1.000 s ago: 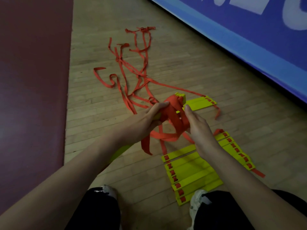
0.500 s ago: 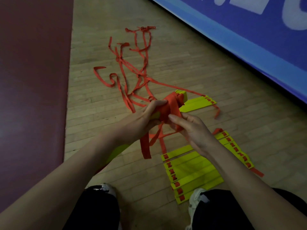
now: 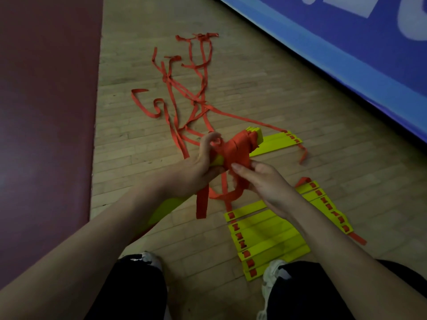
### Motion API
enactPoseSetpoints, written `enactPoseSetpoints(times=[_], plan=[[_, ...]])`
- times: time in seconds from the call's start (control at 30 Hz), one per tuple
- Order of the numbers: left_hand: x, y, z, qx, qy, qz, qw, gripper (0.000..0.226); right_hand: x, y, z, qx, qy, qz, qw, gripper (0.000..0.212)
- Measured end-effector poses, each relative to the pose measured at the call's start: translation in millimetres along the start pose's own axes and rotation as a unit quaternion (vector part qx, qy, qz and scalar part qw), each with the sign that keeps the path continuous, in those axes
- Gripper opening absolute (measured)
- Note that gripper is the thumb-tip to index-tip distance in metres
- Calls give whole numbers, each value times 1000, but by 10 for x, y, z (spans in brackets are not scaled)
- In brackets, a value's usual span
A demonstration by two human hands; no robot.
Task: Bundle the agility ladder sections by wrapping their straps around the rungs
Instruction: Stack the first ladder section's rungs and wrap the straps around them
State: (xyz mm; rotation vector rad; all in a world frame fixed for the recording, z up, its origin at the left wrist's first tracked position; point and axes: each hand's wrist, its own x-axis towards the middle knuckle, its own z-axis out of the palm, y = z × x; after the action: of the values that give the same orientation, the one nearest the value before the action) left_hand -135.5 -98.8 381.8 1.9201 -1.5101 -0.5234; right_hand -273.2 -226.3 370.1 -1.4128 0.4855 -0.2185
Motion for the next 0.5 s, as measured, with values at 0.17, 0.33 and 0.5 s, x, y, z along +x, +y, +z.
enactPoseSetpoints(times=[0.17,0.33,0.5], plan=[[44,-51,-40,-28,-5,-98,995,45,-66,-76,26,-58,50,-73,994,10],[51,7,-71,-90,11,-95,991,41,-190,-74,179,-80,43,-122,988,13],[40,34,-228,-246,59,-121,960,52,-140,-4,153,15,52,-97,994,8]])
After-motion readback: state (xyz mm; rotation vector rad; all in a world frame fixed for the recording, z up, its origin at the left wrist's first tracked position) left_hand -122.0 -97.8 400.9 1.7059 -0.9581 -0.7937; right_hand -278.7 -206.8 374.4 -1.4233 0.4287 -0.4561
